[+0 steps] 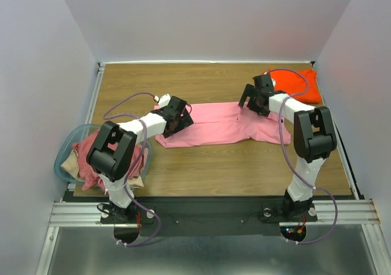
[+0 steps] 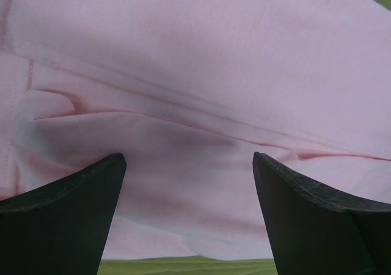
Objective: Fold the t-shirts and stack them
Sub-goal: Fold the tshirt
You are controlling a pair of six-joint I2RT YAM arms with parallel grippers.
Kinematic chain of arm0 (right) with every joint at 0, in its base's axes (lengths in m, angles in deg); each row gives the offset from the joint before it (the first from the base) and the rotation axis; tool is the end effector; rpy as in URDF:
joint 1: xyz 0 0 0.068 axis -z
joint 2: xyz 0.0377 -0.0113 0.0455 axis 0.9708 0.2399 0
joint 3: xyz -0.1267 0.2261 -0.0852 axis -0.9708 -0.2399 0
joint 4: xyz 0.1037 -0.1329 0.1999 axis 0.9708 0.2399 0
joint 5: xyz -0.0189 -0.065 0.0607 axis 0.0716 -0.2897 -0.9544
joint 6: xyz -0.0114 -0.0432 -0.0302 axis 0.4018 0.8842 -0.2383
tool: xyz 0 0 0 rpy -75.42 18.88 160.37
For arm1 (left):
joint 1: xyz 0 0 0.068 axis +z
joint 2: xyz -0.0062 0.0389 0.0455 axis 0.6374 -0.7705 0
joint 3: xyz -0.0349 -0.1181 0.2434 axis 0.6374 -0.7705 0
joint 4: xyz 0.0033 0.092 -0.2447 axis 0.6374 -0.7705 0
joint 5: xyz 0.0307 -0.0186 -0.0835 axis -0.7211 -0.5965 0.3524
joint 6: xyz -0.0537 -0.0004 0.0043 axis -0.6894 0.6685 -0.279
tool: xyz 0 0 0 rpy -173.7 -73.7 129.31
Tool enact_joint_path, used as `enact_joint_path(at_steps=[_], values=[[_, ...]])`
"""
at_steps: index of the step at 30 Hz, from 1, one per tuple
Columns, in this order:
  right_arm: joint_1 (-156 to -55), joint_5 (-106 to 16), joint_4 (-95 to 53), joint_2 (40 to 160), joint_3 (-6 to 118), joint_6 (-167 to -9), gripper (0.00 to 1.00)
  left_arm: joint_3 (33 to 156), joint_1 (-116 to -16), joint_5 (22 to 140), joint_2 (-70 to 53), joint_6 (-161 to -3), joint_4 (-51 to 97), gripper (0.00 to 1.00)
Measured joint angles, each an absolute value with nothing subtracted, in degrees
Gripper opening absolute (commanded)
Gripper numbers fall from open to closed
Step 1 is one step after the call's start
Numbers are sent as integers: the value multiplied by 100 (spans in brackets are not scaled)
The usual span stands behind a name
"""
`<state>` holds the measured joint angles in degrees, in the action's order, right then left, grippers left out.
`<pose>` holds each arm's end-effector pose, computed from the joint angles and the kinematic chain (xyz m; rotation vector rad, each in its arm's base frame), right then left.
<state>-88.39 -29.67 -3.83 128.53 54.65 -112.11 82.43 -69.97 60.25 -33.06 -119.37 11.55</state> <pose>0.4016 0.0827 0.1827 0.4558 2.4445 0.1604 0.3171 -0.1769 0.1774 -0.4929 2.3952 -0.3682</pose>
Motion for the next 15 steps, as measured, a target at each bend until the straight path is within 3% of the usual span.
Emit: enact_joint_path(at_steps=[9,15], values=[[-8149,-2097,-431,13139,6483,-10746,100,7760,-6997,5964,-2954,-12014,1450,98],[-8271,-2932,-554,12002,5460,-10739,100,7635,-7198,5913,-2624,-11992,1011,98]])
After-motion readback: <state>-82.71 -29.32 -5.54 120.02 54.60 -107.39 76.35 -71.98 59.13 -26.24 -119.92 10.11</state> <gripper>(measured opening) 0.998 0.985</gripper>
